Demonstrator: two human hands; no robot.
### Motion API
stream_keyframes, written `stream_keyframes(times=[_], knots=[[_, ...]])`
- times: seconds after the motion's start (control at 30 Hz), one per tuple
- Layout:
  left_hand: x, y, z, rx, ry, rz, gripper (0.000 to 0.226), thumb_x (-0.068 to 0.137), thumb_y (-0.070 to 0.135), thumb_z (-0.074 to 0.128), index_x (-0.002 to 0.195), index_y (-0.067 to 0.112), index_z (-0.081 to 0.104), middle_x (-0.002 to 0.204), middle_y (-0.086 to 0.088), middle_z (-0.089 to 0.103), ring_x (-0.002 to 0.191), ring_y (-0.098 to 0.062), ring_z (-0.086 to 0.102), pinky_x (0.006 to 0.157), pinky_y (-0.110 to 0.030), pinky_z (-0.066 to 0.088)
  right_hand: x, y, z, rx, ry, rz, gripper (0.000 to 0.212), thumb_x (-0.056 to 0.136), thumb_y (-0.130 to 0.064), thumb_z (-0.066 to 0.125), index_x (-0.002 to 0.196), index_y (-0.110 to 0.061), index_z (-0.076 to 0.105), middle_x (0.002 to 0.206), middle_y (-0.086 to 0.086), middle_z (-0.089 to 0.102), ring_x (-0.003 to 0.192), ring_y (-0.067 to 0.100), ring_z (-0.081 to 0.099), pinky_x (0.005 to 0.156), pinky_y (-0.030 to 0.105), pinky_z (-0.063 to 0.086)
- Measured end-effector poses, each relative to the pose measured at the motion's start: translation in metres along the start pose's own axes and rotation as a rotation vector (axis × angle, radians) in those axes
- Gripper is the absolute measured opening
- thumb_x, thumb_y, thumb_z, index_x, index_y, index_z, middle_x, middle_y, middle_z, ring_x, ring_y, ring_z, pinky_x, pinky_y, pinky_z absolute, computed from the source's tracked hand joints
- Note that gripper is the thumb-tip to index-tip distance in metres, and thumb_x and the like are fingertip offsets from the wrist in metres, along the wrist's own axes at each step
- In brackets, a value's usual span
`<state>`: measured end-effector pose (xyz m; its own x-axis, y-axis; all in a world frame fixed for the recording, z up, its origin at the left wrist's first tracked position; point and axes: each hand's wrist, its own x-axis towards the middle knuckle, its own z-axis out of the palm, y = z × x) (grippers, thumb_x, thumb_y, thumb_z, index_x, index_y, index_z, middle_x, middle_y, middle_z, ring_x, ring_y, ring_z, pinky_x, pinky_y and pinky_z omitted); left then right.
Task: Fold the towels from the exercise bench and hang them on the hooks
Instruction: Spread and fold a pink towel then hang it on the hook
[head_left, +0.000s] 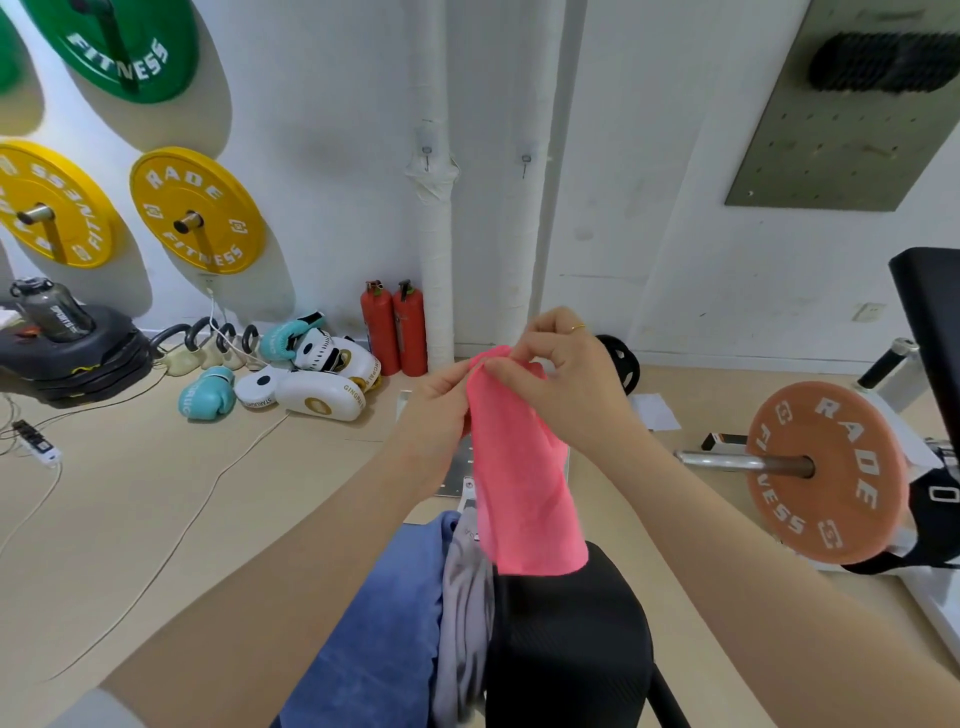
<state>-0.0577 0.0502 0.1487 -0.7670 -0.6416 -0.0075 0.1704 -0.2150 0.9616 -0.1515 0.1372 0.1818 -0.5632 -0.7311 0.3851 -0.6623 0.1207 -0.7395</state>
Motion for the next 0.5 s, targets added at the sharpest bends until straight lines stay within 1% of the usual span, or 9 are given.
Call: stream_keyframes(times=[0.07, 0.13, 0.2, 0.27, 0.33, 0.37, 0.43, 0.47, 0.5], knots=[[0.0012, -0.001, -0.0024, 0.003, 0.01, 0.015, 0.029, 0.097, 0.018, 0.042, 0.101, 0.025, 0.069, 0.089, -0.004, 0.068, 0.086, -0.022, 0.053, 0.073, -0.032, 0.043, 0.0046, -0.0014, 0.0008, -0.009, -0.001, -0.017, 0.027, 0.085, -0.025, 0.063, 0.062, -0.021, 0.051, 0.064, -0.011, 0.046, 0.06, 0.004, 0.044, 0.057, 0.014, 0.033], [0.0011, -0.0018, -0.0036, 0.009, -0.017, 0.016, 0.029, 0.099, 0.019, 0.039, 0.106, 0.021, 0.066, 0.091, -0.007, 0.066, 0.084, -0.022, 0.053, 0.069, -0.031, 0.045, 0.0065, -0.0011, 0.0009, -0.007, -0.004, -0.018, 0.03, 0.088, -0.025, 0.06, 0.061, -0.024, 0.046, 0.056, -0.006, 0.046, 0.054, 0.007, 0.04, 0.055, 0.017, 0.034], [0.0017, -0.001, -0.0046, -0.037, -0.045, -0.001, 0.029, 0.099, 0.018, 0.038, 0.105, 0.02, 0.067, 0.09, -0.007, 0.066, 0.081, -0.02, 0.055, 0.064, -0.029, 0.047, 0.006, -0.0003, 0.0022, 0.012, -0.002, -0.022, 0.023, 0.087, -0.024, 0.061, 0.067, -0.022, 0.051, 0.056, 0.0, 0.048, 0.056, 0.006, 0.041, 0.056, 0.016, 0.036], [0.0036, 0.0006, -0.006, -0.08, -0.071, -0.005, 0.029, 0.098, 0.017, 0.038, 0.107, 0.018, 0.066, 0.09, -0.003, 0.069, 0.08, -0.015, 0.061, 0.063, -0.026, 0.051, 0.0041, -0.0013, 0.0046, 0.014, -0.019, -0.022, 0.015, 0.086, -0.022, 0.063, 0.074, -0.022, 0.054, 0.056, -0.006, 0.048, 0.056, 0.004, 0.045, 0.058, 0.011, 0.038], [0.0043, 0.0014, -0.0052, -0.082, -0.098, -0.007, 0.028, 0.098, 0.016, 0.038, 0.11, 0.014, 0.064, 0.089, 0.0, 0.071, 0.08, -0.012, 0.064, 0.063, -0.021, 0.054, 0.0032, -0.0017, 0.0072, 0.058, -0.012, 0.005, 0.011, 0.086, -0.021, 0.063, 0.077, -0.022, 0.057, 0.062, -0.012, 0.053, 0.06, 0.0, 0.05, 0.062, 0.009, 0.041], [0.0045, 0.0006, -0.0048, -0.09, -0.109, -0.015, 0.029, 0.098, 0.016, 0.038, 0.109, 0.012, 0.064, 0.088, 0.0, 0.071, 0.079, -0.012, 0.064, 0.063, -0.021, 0.055, 0.0031, -0.0015, 0.0081, 0.081, 0.002, 0.021, 0.009, 0.086, -0.021, 0.063, 0.078, -0.02, 0.059, 0.066, -0.011, 0.057, 0.064, 0.001, 0.052, 0.064, 0.01, 0.042], [0.0042, 0.0002, -0.0041, -0.106, -0.139, -0.022, 0.03, 0.098, 0.016, 0.037, 0.109, 0.008, 0.064, 0.09, -0.003, 0.07, 0.081, -0.012, 0.064, 0.065, -0.021, 0.054, 0.0038, -0.0008, 0.0096, 0.068, 0.041, 0.036, 0.009, 0.085, -0.023, 0.064, 0.079, -0.017, 0.063, 0.073, -0.005, 0.06, 0.073, 0.008, 0.055, 0.069, 0.018, 0.043], [0.004, 0.0008, -0.004, -0.099, -0.156, -0.024, 0.031, 0.098, 0.017, 0.037, 0.112, 0.006, 0.063, 0.093, -0.005, 0.069, 0.083, -0.014, 0.063, 0.067, -0.023, 0.054, 0.0044, -0.0004, 0.0099, 0.047, 0.062, 0.04, 0.01, 0.085, -0.024, 0.064, 0.078, -0.017, 0.063, 0.078, -0.004, 0.059, 0.076, 0.009, 0.055, 0.07, 0.021, 0.043], [0.0042, 0.0012, -0.0037, -0.09, -0.171, -0.024, 0.033, 0.099, 0.019, 0.036, 0.114, 0.005, 0.062, 0.097, -0.007, 0.067, 0.086, -0.015, 0.062, 0.07, -0.024, 0.053, 0.005, 0.0002, 0.0102, 0.036, 0.085, 0.045, 0.011, 0.085, -0.026, 0.064, 0.077, -0.019, 0.062, 0.084, -0.004, 0.057, 0.077, 0.007, 0.053, 0.07, 0.022, 0.042]])
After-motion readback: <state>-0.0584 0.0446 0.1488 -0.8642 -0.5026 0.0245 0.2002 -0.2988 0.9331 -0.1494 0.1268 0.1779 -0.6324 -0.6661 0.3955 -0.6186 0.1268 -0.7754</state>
